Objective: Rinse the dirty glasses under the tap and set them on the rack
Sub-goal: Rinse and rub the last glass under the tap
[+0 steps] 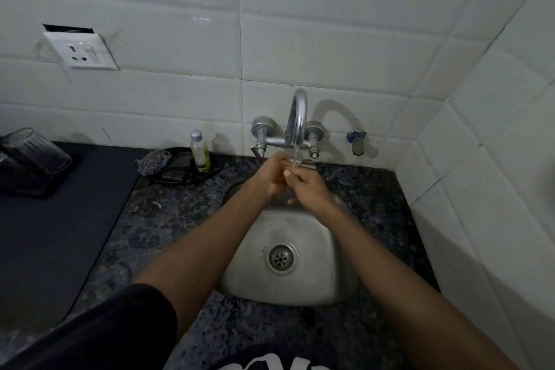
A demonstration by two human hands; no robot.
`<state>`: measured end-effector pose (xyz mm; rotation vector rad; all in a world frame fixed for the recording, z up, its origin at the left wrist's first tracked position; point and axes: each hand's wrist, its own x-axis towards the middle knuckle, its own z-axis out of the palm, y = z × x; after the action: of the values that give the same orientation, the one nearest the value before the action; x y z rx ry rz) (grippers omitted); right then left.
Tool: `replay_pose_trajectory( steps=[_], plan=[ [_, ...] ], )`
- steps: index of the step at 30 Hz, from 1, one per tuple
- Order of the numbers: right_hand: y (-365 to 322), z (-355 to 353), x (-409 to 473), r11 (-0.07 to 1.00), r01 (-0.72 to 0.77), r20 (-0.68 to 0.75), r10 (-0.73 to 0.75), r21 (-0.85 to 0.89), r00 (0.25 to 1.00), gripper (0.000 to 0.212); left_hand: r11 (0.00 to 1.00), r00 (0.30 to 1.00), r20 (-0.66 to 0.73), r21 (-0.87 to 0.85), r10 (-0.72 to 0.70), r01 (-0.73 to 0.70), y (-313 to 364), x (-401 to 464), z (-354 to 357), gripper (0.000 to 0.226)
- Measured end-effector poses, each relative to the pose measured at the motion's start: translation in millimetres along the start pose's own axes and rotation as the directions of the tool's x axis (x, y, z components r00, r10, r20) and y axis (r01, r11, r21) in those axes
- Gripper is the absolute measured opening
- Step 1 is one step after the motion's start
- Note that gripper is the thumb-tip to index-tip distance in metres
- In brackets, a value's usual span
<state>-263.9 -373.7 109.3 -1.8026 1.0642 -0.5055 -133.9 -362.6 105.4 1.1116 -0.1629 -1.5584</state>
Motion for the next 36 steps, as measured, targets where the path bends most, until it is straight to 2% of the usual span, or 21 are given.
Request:
replay_pose_trajectory(
  steps=[1, 3, 5, 6, 7, 8, 10, 12, 14, 17, 19, 22, 23, 24, 27, 28, 29, 30, 33, 34, 36],
  plan=[
    [-3, 1, 1, 1.000, 0.007, -0.013, -0.007, -0.003, 1.000, 0.031, 1.000, 1.000, 0.006, -0.015, 0.007, -0.007, -1, 1, 0, 0.025],
    [-2, -4, 3, 0.933, 0.195, 0.031, -0.195, -0.304, 0.980, 0.034, 0.998, 1.000, 0.016, -0.051, -0.021, 0.022, -1, 0, -1, 0.028],
    [-1, -12, 1, 0.692, 0.291, 0.188, -0.222, -0.661, 0.957, 0.041, 0.997, 0.998, 0.019, -0.034, -0.062, 0.063, 2, -1, -2, 0.030],
    [2, -16, 3, 0.580, 0.304, 0.227, -0.203, -0.756, 0.952, 0.045, 0.998, 0.998, -0.003, -0.010, -0.065, 0.065, 4, -2, -2, 0.035],
    [7, -16, 4, 0.555, 0.304, 0.224, -0.209, -0.775, 0.952, 0.046, 0.998, 0.998, -0.013, -0.005, -0.064, 0.064, 5, -3, -1, 0.037],
    [8, -13, 2, 0.618, 0.302, 0.207, -0.223, -0.726, 0.953, 0.040, 0.998, 0.998, -0.025, -0.002, -0.058, 0.058, 6, -5, 0, 0.036],
    [0, -7, -2, 0.871, 0.225, 0.113, -0.195, -0.437, 0.974, 0.026, 0.999, 0.999, -0.022, -0.028, -0.046, 0.046, 3, -7, 3, 0.032],
    [-9, -2, -1, 0.971, 0.101, 0.039, -0.094, -0.218, 0.995, 0.029, 0.997, 1.000, 0.002, -0.069, -0.028, 0.028, -1, -6, 4, 0.029],
    [-8, -3, 3, 0.918, 0.172, 0.034, -0.171, -0.358, 0.985, 0.031, 0.994, 0.999, 0.026, -0.099, -0.036, 0.038, -2, -5, 2, 0.029],
    [0, -10, 3, 0.713, 0.279, 0.168, -0.224, -0.643, 0.960, 0.037, 0.998, 0.996, 0.079, -0.035, -0.040, 0.043, 8, -7, 0, 0.032],
    [3, -13, 2, 0.765, 0.303, 0.169, -0.252, -0.569, 0.953, 0.042, 1.000, 0.995, 0.100, 0.002, -0.021, 0.021, 12, -10, 0, 0.021],
    [-14, -9, 1, 0.972, 0.129, 0.091, -0.113, -0.194, 0.989, 0.033, 0.999, 0.997, 0.079, -0.053, 0.013, -0.009, 7, -8, 1, 0.021],
    [-20, -8, 2, 0.984, 0.092, 0.068, -0.082, -0.151, 0.994, 0.030, 0.997, 0.998, 0.061, -0.081, 0.013, -0.008, 5, -7, 1, 0.028],
    [-22, -7, 4, 0.964, 0.131, 0.068, -0.118, -0.232, 0.991, 0.028, 0.994, 0.999, 0.054, -0.112, -0.002, 0.008, 3, -7, 1, 0.035],
    [-19, -13, 2, 0.701, 0.289, 0.208, -0.201, -0.652, 0.957, 0.031, 0.985, 0.994, 0.085, -0.152, -0.066, 0.078, 7, -8, -2, 0.042],
    [-14, -15, 2, 0.619, 0.316, 0.238, -0.207, -0.719, 0.949, 0.036, 0.991, 0.996, 0.052, -0.115, -0.067, 0.072, 9, -9, -3, 0.043],
    [-9, -16, 2, 0.612, 0.330, 0.238, -0.230, -0.719, 0.944, 0.037, 0.995, 0.998, 0.010, -0.077, -0.060, 0.061, 10, -8, -5, 0.043],
    [-7, -15, 0, 0.672, 0.328, 0.224, -0.240, -0.664, 0.945, 0.035, 0.997, 0.998, -0.014, -0.050, -0.056, 0.055, 11, -7, -5, 0.040],
    [-16, -4, -3, 0.935, 0.185, 0.117, -0.156, -0.303, 0.981, 0.029, 0.999, 1.000, -0.002, -0.043, -0.030, 0.030, 7, -8, -3, 0.037],
    [-20, 0, -1, 0.954, 0.160, 0.087, -0.143, -0.253, 0.986, 0.029, 0.999, 1.000, 0.003, -0.046, -0.026, 0.026, 5, -8, -3, 0.039],
    [-19, 1, 4, 0.889, 0.229, 0.093, -0.209, -0.396, 0.973, 0.028, 0.997, 0.999, 0.010, -0.065, -0.036, 0.036, 4, -11, -1, 0.041]
  ],
)
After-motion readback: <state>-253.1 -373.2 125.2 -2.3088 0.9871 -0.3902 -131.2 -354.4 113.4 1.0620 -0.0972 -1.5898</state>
